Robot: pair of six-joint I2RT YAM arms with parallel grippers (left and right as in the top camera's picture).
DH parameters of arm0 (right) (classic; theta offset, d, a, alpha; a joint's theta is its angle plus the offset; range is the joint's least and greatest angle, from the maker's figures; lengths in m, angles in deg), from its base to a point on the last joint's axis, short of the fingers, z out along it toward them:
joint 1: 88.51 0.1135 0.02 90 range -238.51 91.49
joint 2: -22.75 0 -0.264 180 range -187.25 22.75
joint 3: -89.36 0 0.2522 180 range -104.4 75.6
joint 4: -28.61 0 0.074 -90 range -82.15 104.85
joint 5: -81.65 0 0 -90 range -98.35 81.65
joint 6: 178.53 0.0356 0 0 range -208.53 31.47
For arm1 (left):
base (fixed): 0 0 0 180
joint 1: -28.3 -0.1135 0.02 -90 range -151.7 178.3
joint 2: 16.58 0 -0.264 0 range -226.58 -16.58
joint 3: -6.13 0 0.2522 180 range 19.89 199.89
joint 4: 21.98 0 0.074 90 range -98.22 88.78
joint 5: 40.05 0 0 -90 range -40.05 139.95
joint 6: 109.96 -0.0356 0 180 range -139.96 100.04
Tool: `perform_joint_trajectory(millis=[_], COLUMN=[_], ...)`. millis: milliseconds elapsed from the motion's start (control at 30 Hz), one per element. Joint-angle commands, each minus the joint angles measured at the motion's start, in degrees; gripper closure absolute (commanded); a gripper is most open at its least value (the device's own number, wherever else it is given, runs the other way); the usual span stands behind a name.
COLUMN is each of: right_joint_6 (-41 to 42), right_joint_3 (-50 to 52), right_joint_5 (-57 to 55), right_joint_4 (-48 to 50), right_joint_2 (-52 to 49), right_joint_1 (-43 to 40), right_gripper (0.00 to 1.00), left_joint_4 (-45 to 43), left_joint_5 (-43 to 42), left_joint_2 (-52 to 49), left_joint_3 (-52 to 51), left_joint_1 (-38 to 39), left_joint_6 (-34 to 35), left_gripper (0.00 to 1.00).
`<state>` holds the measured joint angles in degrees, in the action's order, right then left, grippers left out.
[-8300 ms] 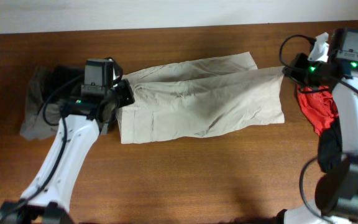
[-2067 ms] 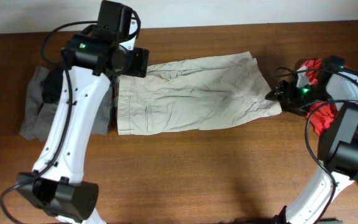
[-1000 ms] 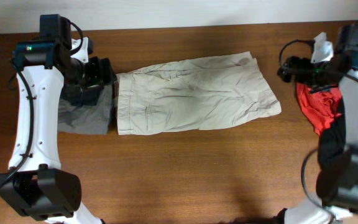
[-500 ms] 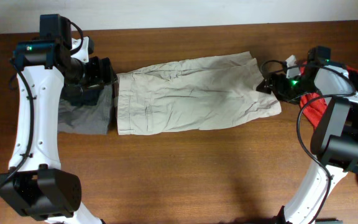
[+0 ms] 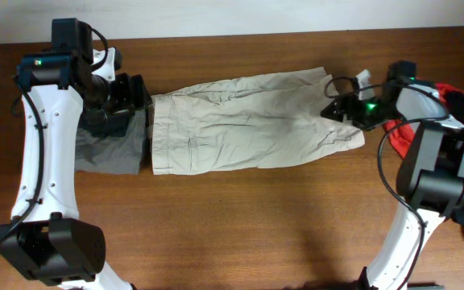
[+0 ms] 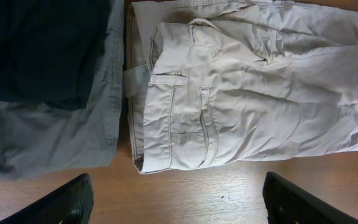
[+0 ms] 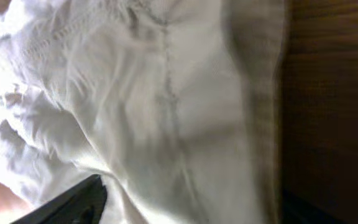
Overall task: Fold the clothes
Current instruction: 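Grasp the right end with the right gripper and fold it leftward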
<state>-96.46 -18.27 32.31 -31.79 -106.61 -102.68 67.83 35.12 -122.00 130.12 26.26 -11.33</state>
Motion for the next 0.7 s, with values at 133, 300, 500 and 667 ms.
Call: perform_joint_trajectory(millis=[133, 300, 500, 667], right_joint_6=[-0.8, -0.2, 1.4, 5.7], right_joint_3=[0.4, -1.6, -10.3, -20.2], right_joint_5=[-0.4, -3.0, -13.1, -30.4], right_joint_4=[-0.1, -3.2, -13.7, -23.0], right_joint_2=[-2.5, -2.4, -0.6, 1.1], right_joint_1=[2.2, 1.7, 1.6, 1.5], right_gripper=[0.51, 0.76, 0.92, 0.95], left_joint_4=[-0.2, -0.1, -0.2, -0.2], left_joint_5=[-0.8, -0.9, -0.8, -0.8], left_joint_2=[0.9, 0.9, 0.9, 0.9], left_joint_3=[-0.3, -0.3, -0.3, -0.3], left_joint_1=[1.2, 1.3, 1.3, 1.3], left_joint_6=[-1.0, -1.0, -1.0, -1.3], left_gripper=[0.13, 0.13, 0.13, 0.13])
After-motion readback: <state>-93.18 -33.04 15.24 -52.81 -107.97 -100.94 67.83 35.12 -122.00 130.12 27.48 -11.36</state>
